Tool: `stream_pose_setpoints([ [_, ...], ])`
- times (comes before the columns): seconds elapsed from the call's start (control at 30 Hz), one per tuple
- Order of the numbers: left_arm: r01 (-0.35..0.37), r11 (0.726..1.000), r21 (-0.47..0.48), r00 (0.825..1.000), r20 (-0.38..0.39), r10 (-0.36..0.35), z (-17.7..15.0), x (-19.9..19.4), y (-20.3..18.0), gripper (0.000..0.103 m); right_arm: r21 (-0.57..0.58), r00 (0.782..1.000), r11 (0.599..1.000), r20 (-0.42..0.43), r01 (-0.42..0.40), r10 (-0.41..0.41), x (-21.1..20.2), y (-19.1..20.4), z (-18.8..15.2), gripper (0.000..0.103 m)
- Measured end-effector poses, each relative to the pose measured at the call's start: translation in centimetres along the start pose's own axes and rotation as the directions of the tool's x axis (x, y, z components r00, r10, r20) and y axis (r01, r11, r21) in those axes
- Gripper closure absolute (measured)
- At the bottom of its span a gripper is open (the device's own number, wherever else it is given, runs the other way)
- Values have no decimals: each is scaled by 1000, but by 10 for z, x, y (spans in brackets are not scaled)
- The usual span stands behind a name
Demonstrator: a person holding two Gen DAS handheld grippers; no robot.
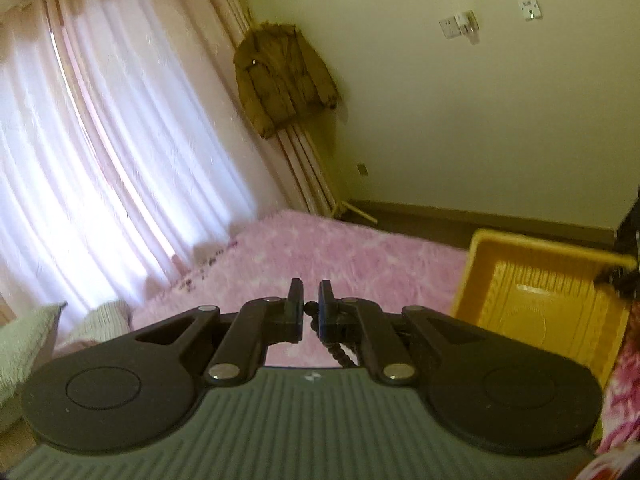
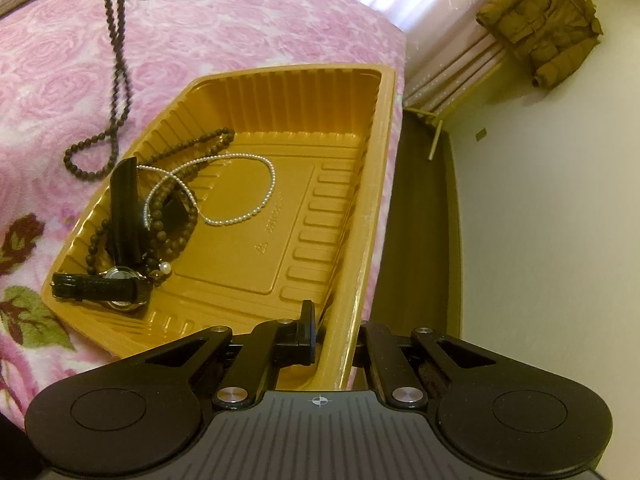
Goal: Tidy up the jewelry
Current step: 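Lift the dark bead necklace high and lower it into the tray, release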
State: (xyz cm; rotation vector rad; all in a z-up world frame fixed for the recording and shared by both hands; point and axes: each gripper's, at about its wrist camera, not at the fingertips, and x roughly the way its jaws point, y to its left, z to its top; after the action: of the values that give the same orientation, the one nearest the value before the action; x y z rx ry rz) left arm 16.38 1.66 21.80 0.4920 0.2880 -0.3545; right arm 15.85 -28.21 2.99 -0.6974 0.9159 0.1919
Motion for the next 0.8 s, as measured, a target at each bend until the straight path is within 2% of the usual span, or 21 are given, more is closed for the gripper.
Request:
stream_pose_setpoints([
  [0.57,20,1000,15,995,101,-21,74,-15,10,97,-18,1000,1000,9,5,-5,-3,3,2,98],
  [0.8,51,998,41,988,145,-57,107,-15,-6,97,-15,1000,1000,10,5,-4,-3,2,1,98],
])
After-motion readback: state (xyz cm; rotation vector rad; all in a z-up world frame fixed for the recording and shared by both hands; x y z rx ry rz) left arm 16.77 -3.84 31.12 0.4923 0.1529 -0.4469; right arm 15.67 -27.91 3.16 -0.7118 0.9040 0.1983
